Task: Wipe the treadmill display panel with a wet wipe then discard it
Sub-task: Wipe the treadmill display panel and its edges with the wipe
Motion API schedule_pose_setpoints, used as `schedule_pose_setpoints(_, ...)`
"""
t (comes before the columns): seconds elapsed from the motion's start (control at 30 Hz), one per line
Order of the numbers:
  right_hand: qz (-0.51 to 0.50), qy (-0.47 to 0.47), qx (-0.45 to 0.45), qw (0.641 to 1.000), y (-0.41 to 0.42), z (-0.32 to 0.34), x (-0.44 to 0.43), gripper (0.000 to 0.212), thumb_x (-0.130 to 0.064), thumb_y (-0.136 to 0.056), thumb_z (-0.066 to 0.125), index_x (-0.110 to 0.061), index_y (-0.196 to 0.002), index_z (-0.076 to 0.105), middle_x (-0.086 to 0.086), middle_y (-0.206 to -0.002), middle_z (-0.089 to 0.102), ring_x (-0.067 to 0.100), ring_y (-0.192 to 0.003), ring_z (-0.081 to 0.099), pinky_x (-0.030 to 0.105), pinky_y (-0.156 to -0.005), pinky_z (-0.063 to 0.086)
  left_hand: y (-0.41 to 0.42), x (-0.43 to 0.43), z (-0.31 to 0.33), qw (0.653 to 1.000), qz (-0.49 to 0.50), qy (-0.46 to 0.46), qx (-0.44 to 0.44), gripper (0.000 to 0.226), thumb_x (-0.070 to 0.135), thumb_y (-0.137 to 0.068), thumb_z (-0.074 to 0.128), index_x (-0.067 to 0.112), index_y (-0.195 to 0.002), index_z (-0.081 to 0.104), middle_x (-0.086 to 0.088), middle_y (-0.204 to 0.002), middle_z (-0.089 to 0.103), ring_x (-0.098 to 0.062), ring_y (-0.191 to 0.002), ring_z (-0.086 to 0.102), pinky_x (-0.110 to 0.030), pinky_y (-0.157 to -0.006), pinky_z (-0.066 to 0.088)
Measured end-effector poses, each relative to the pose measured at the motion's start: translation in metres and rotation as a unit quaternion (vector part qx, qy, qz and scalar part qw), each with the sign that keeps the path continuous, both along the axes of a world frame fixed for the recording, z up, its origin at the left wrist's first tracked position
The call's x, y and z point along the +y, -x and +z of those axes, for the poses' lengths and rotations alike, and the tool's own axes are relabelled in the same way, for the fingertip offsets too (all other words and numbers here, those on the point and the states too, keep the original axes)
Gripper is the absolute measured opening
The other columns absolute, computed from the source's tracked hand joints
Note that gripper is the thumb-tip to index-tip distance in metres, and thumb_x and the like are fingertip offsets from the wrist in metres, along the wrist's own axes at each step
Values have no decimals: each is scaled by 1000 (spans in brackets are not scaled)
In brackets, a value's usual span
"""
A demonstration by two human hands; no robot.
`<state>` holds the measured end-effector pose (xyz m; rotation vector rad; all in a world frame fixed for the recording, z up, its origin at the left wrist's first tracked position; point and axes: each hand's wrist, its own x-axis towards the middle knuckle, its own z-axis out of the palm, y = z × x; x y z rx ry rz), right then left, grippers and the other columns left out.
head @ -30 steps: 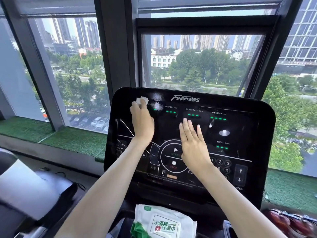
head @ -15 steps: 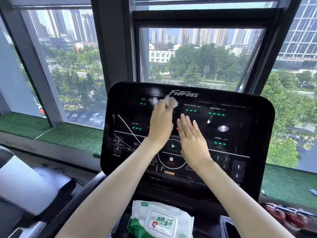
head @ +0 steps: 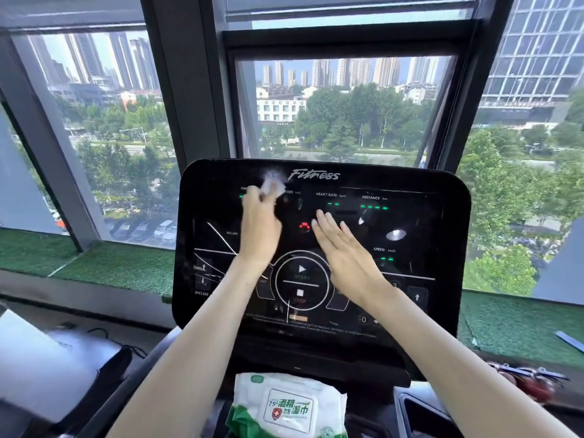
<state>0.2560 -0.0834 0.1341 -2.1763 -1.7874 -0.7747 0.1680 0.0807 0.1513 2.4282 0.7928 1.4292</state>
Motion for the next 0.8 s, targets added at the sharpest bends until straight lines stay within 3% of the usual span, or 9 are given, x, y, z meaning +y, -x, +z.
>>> schedule_pose_setpoints(0.1,-39,-17,16,999,-11,-4,-18,90,19,-68,47,-2,-146,8,13,-156,0,21,-142,-5,34,-115,-2,0,-1,3,984,89,131,-82,67,-20,-79,44,12,-139,39,-5,-103,34,-21,-101,41,-21,-88,39)
schedule_pose_setpoints(0.17,-61,-25,20,998,-15,-5,-20,89,18,-65,54,1,-145,16,17,-154,11,26,-143,8,36,-116,6,-15,-25,5,992,65,89,-54,71,-20,-77,46,12,-139,37,-8,-111,38,-18,-104,36,-18,-86,35)
schedule_pose_setpoints(0.23,-77,-21,-2,997,-15,-7,-18,85,15,-61,62,6,-139,30,23,-149,26,32,-139,25,41,-113,19,-27,-47,3,1000,-24,-9,5,72,-18,-76,51,13,-139,36,-11,-117,40,-21,-109,38,-24,-86,43)
schedule_pose_setpoints(0.3,-84,-17,-14,996,-14,-9,-17,82,13,-60,64,8,-137,35,25,-146,31,34,-136,30,44,-112,23,-27,-41,0,993,-88,-70,43,68,-17,-78,50,13,-138,39,-12,-114,43,-23,-108,42,-30,-89,47)
schedule_pose_setpoints(0.33,-86,-19,-18,996,-14,-9,-16,80,13,-62,62,8,-137,34,25,-146,31,34,-137,29,44,-112,22,-22,-29,0,995,-84,-48,26,66,-18,-80,48,15,-137,42,-10,-109,43,-22,-105,44,-31,-92,46)
schedule_pose_setpoints(0.47,-95,-37,-25,994,-12,-16,-12,74,13,-66,49,9,-138,31,25,-147,28,35,-137,28,45,-112,24,-10,-7,5,983,91,126,-100,63,-19,-80,43,7,-138,39,-3,-102,32,-22,-101,43,-26,-95,42)
schedule_pose_setpoints(0.6,-98,-39,-23,994,-12,-16,-9,72,12,-67,46,10,-138,30,26,-147,27,36,-137,26,46,-113,22,-23,-40,-5,996,-32,-70,45,71,-19,-75,51,10,-139,37,-11,-117,43,-23,-108,41,-25,-86,46)
schedule_pose_setpoints(0.67,-96,-39,-22,994,-12,-15,-10,71,12,-68,44,10,-137,31,27,-147,27,37,-137,28,47,-113,22,-20,-28,-6,990,-58,-109,74,71,-17,-77,52,10,-140,36,-12,-116,44,-23,-107,43,-25,-83,47)
schedule_pose_setpoints(0.8,-98,-23,-17,995,-12,-14,-10,80,13,-62,58,11,-137,32,27,-146,29,37,-136,28,48,-112,25,-17,-17,5,991,81,86,-65,64,-18,-79,45,9,-137,40,-6,-103,37,-17,-101,39,-19,-81,39)
